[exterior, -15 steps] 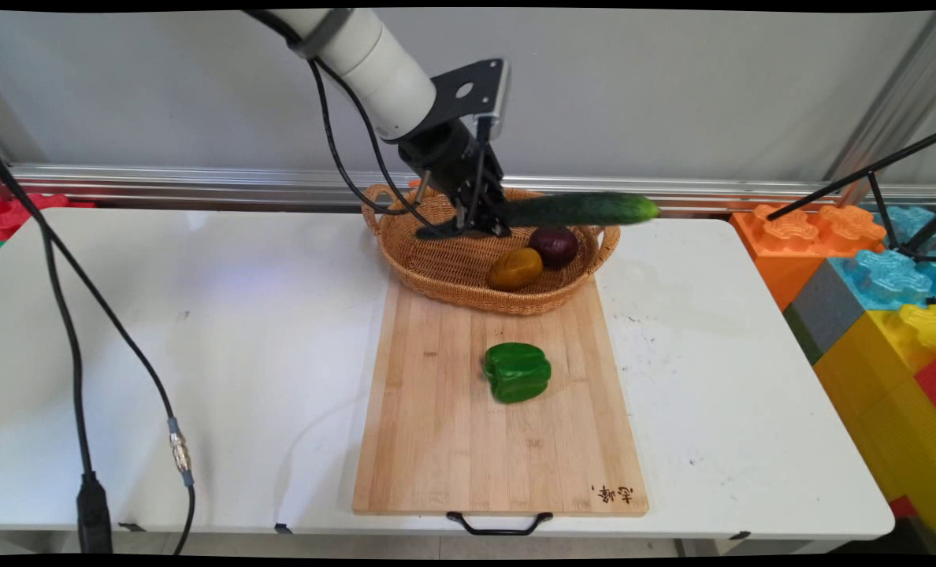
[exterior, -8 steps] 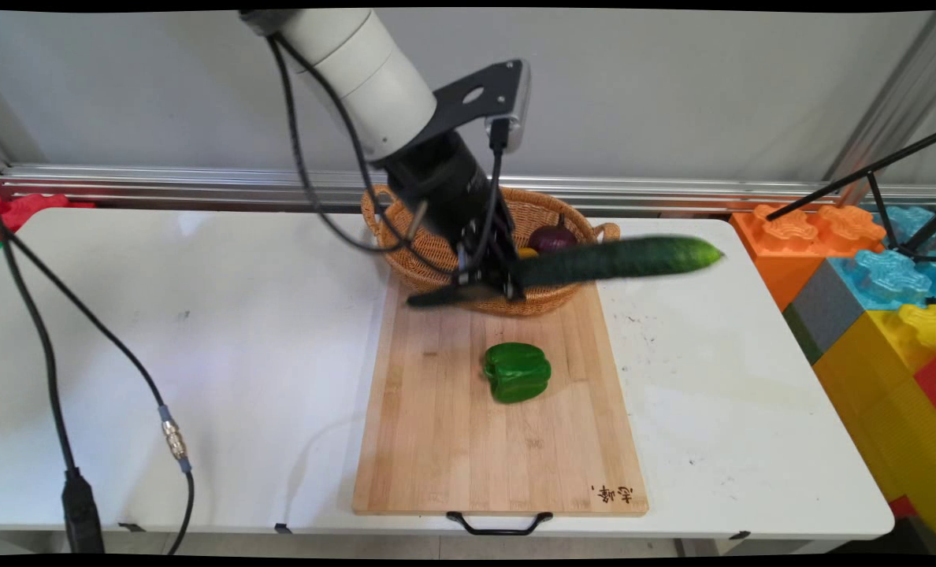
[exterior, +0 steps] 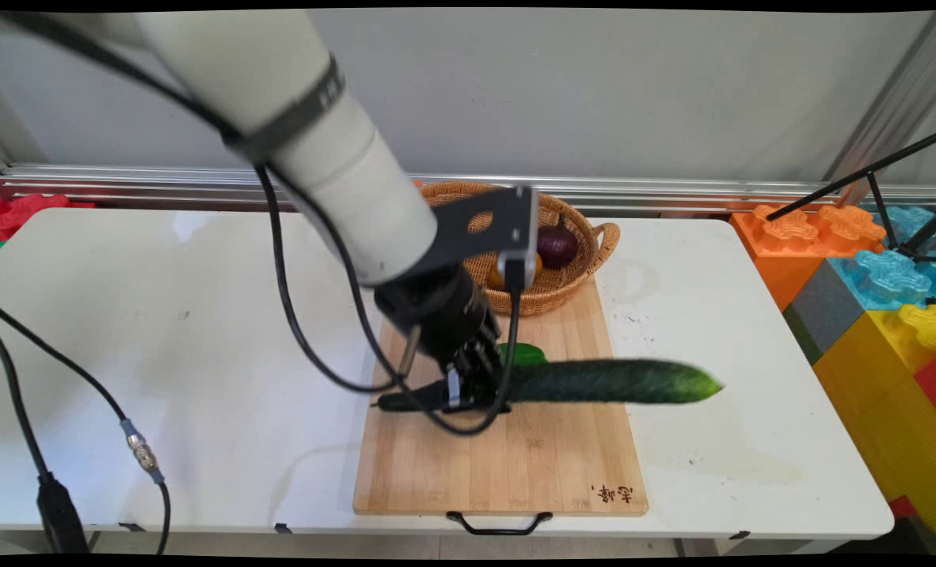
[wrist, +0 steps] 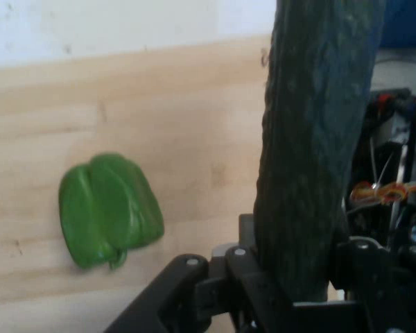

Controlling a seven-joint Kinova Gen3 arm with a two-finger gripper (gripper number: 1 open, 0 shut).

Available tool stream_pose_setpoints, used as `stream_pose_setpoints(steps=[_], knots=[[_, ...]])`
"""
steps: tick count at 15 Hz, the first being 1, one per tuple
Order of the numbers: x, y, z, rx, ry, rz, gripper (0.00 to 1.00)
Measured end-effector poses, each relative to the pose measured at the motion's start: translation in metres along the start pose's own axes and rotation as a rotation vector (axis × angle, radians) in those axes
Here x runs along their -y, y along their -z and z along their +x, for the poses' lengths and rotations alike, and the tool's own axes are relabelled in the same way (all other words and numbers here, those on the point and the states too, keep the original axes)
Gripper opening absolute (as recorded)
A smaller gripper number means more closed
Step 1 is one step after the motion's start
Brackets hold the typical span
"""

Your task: Place the picked object on the cutting board

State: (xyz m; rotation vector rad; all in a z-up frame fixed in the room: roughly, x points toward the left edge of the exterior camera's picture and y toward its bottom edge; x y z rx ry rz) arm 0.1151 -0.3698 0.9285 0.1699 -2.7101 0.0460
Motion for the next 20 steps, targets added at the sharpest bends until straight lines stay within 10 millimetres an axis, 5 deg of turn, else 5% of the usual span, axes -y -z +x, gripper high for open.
stream_pose_setpoints(steps=[8, 19, 20], knots=[[-0.003, -0.069, -0.025, 0.075, 0.036, 0.063, 0.0], [0.006, -0.11, -0.04, 0.113, 0.04, 0.098, 0.0], [0.006, -0.112, -0.04, 0.114, 0.041, 0.095, 1.0]])
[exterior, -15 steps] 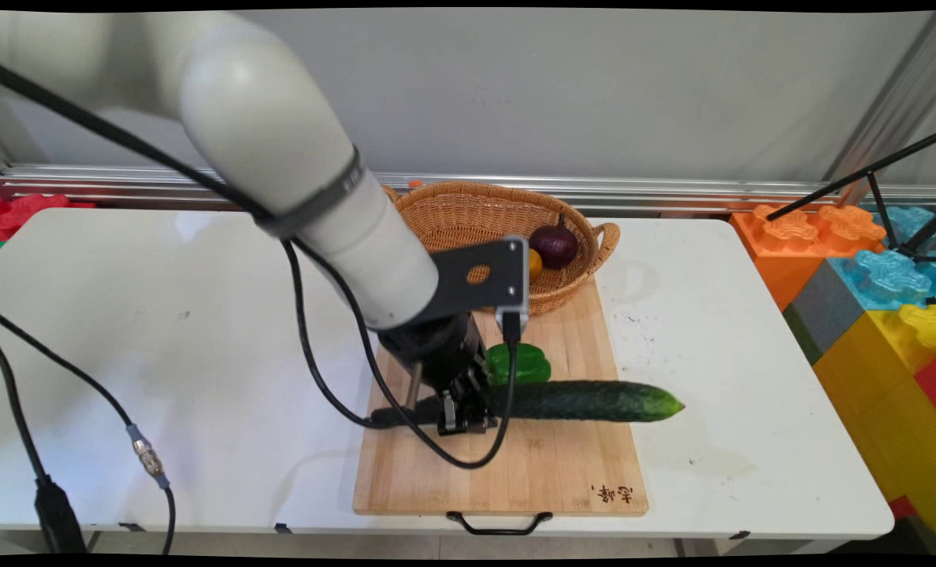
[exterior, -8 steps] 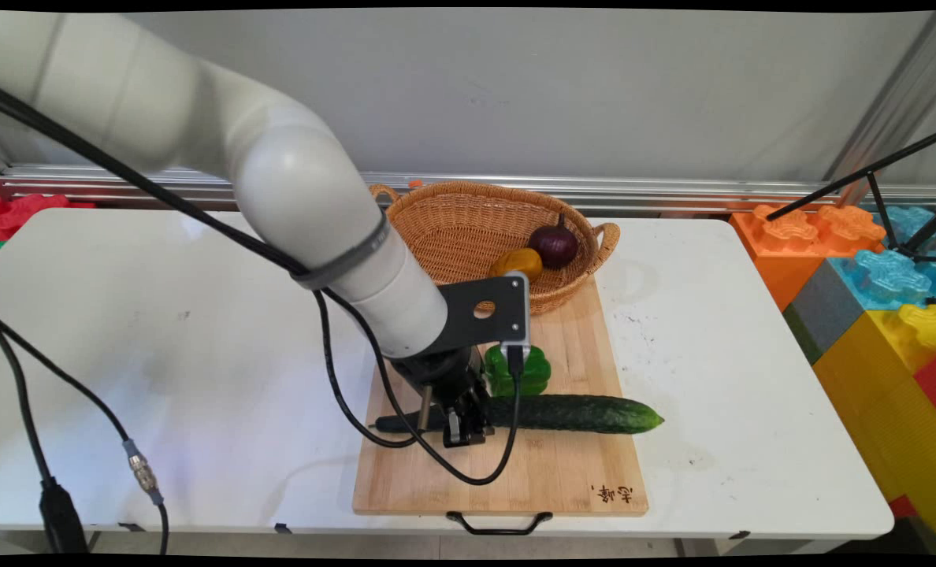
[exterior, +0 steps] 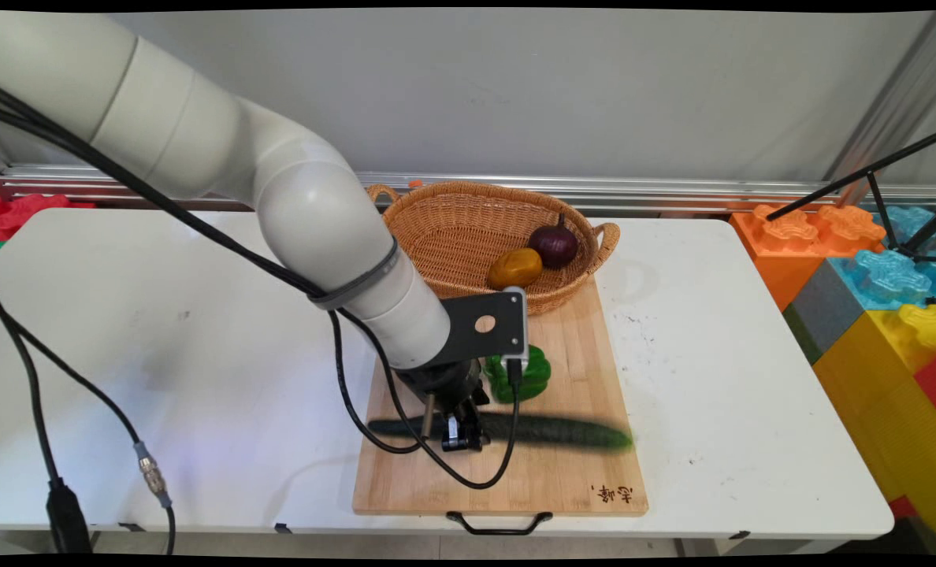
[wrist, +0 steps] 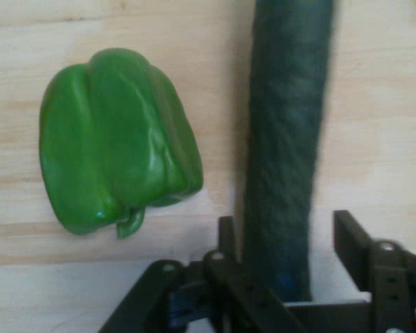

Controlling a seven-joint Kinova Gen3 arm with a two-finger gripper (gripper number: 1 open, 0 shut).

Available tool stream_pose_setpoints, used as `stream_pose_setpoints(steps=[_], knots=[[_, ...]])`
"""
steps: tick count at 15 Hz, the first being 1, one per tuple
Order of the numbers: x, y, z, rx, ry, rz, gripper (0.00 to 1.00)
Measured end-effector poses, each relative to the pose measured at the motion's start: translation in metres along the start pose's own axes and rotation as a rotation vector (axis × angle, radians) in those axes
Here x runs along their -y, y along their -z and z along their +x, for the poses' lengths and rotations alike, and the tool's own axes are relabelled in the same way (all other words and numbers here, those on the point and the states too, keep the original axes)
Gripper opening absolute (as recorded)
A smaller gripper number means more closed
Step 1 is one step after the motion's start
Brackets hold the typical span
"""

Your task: Place the picked object on the cutting board

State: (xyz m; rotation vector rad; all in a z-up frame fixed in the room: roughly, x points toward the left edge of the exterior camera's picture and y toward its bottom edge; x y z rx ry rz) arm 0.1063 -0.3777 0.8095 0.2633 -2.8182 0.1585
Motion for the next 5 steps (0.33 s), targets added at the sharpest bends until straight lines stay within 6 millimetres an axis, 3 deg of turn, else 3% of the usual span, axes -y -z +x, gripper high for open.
stream_pose_setpoints(steps=[5], knots=[[-0.0006, -0.0076, -0.0012, 0.003, 0.002, -0.014, 1.0]])
